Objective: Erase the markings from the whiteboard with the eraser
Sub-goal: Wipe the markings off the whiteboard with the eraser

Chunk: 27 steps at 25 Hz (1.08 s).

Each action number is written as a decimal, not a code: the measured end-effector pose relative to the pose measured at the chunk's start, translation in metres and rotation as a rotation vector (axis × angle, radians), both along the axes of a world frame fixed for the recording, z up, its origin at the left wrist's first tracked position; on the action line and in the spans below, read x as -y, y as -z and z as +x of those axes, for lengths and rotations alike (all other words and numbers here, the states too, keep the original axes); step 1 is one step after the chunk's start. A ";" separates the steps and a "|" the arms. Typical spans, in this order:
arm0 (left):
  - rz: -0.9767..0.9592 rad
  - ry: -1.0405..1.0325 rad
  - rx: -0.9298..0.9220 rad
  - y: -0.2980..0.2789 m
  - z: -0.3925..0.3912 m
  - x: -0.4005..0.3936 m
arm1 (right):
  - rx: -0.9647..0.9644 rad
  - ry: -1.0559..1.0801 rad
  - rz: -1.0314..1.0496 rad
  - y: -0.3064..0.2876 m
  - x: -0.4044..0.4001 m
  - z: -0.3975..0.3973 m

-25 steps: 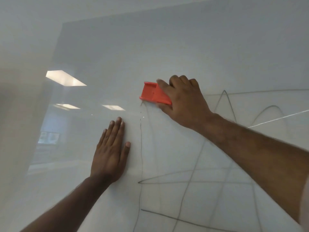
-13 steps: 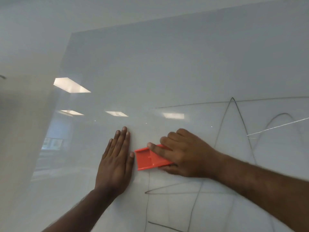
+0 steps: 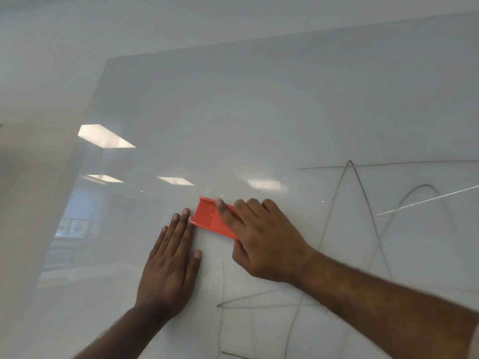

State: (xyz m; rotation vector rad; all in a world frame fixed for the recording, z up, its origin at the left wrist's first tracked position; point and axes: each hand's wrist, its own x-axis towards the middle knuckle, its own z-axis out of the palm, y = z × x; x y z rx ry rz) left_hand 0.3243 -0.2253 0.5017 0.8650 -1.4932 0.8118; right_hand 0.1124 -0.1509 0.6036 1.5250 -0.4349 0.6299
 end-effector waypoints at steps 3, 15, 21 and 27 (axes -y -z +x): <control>0.011 -0.012 0.006 0.000 0.000 0.000 | -0.091 0.029 -0.052 -0.013 -0.001 -0.028; 0.043 -0.023 -0.010 0.014 -0.001 -0.002 | -0.031 -0.035 0.084 0.047 -0.009 -0.029; 0.046 -0.022 -0.010 0.031 -0.002 -0.005 | -0.349 0.021 0.106 0.065 -0.019 -0.068; 0.070 -0.019 0.009 0.051 0.000 -0.005 | 0.307 0.017 0.018 0.035 -0.024 -0.059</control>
